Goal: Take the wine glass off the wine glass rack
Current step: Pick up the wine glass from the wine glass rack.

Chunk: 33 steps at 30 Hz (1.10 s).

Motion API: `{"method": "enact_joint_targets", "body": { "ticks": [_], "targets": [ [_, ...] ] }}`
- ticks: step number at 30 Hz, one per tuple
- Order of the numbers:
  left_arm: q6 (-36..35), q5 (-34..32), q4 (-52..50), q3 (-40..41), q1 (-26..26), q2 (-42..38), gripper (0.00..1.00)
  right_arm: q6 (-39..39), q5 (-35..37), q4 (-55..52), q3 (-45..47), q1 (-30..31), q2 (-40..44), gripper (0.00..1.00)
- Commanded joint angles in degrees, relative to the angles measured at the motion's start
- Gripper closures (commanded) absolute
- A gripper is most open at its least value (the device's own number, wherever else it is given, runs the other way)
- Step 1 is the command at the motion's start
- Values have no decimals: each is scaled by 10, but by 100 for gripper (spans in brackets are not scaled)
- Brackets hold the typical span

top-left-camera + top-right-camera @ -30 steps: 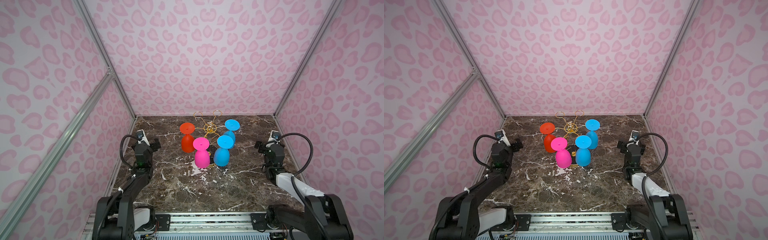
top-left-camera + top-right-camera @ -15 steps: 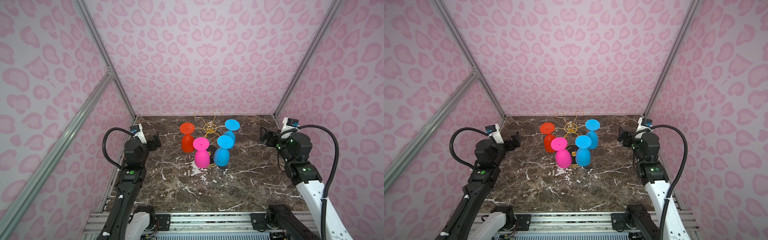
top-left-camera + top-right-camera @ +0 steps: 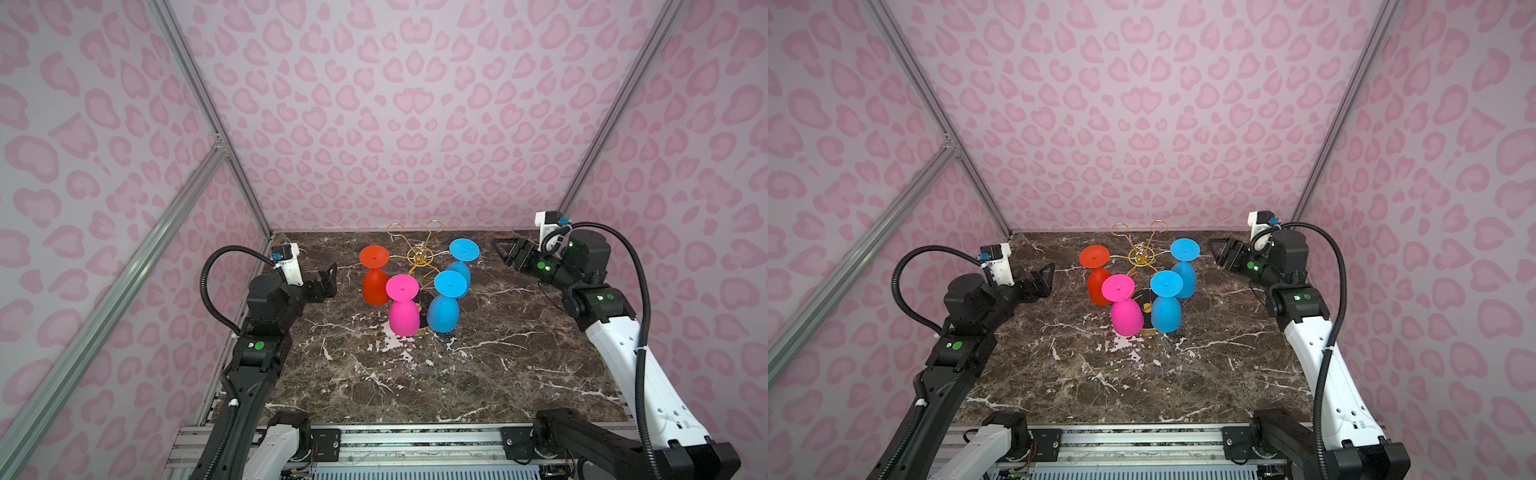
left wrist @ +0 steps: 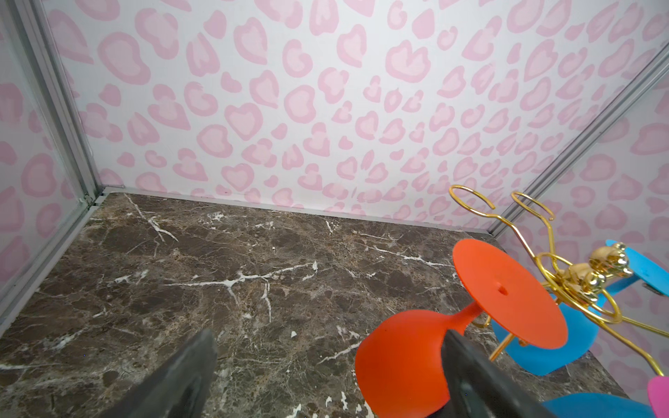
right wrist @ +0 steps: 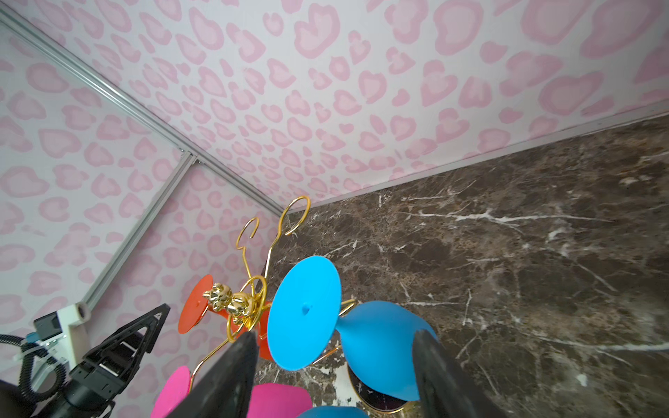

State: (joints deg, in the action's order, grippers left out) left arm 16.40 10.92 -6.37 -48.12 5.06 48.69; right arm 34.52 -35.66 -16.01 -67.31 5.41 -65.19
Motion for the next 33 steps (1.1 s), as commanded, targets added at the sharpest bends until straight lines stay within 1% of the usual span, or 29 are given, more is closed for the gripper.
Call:
{"method": "enact_joint_targets", "body": {
  "ticks": [1, 8, 17, 28, 33],
  "targets": [
    [9, 15, -1, -11, 4, -4, 2, 30, -39, 20, -5, 11, -19, 36],
    [14, 17, -2, -5, 12, -15, 2, 48, -42, 37, -13, 25, -51, 47],
    [17, 6, -12, 14, 14, -44, 2, 90, -62, 60, -15, 24, -68, 52],
    [27, 11, -17, 26, 15, -49, 2, 92, -56, 49, -7, 24, -70, 57],
    [28, 12, -19, 25, 15, -48, 2, 97, -59, 49, -7, 24, -72, 61]
  ]
}}
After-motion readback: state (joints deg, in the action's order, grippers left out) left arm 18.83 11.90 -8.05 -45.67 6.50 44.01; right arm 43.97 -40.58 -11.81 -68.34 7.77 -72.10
